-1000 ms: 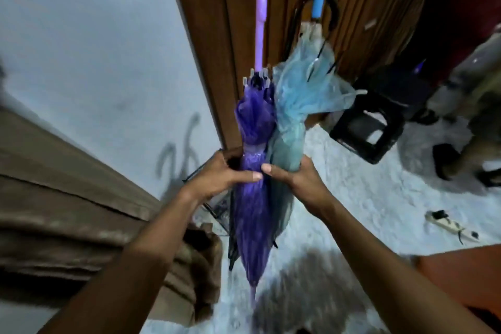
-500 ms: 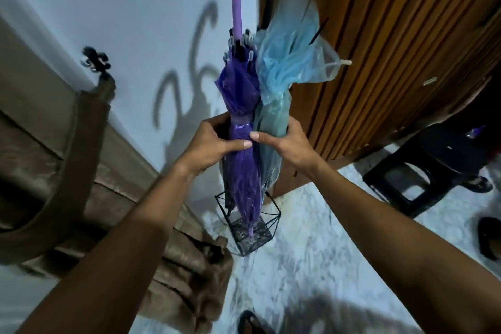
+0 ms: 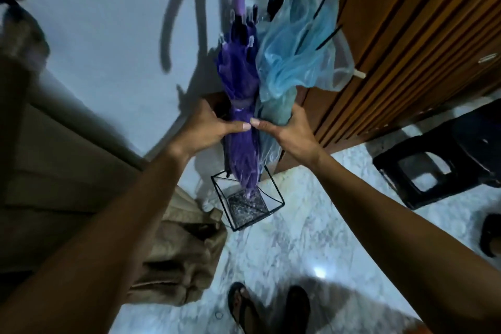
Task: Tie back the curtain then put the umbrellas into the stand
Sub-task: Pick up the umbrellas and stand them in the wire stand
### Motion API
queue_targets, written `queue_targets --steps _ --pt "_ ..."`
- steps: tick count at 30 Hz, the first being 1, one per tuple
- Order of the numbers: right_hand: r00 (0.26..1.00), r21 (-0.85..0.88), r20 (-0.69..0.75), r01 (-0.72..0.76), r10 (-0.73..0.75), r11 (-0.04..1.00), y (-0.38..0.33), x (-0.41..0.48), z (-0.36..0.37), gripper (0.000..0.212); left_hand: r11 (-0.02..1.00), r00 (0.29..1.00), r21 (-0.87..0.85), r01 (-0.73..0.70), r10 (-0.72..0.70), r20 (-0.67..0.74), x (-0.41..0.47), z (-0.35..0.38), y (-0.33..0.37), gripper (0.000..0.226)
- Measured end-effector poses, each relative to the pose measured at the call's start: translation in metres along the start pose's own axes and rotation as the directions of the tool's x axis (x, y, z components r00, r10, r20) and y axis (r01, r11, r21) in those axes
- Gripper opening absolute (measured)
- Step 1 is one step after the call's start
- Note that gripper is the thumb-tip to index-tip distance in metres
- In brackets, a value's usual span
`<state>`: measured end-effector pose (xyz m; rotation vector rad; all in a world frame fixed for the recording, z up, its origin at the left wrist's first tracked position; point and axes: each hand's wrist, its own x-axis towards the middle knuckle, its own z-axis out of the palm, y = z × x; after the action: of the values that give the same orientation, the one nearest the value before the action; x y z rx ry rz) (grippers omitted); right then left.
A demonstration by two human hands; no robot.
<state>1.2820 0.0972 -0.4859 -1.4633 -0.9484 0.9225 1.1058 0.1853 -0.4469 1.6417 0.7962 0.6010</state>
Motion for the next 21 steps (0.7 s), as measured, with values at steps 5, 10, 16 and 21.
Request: queue_targets --steps 5,10,16,21 --pt "0.996 -0.05 0.076 -0.048 0.052 0.998 0.018 0.002 -0.002 0.053 0.995 0.995 0.003 0.099 -0.098 -0.031 -0.003 0.008 -0.02 0.053" --pt "0.954 -0.136 0.204 -0.194 0.219 0.972 0.103 -0.008 -0.001 0.04 0.969 0.964 -0.002 0.245 -0.244 -0.104 -0.015 0.036 -0.113 0.046" --pt "0.986 -0.22 0.154 -0.028 0.063 0.975 0.161 0.014 0.038 0.072 0.93 0.863 -0.224 0.293 -0.357 -0.358 -0.029 0.073 -0.224 0.037" --pt "0.981 -0.245 0.188 0.101 -0.055 0.964 0.165 -0.013 0.058 0.061 0.92 0.841 -0.271 0.282 -0.373 -0.392 -0.056 0.065 -0.237 0.047"
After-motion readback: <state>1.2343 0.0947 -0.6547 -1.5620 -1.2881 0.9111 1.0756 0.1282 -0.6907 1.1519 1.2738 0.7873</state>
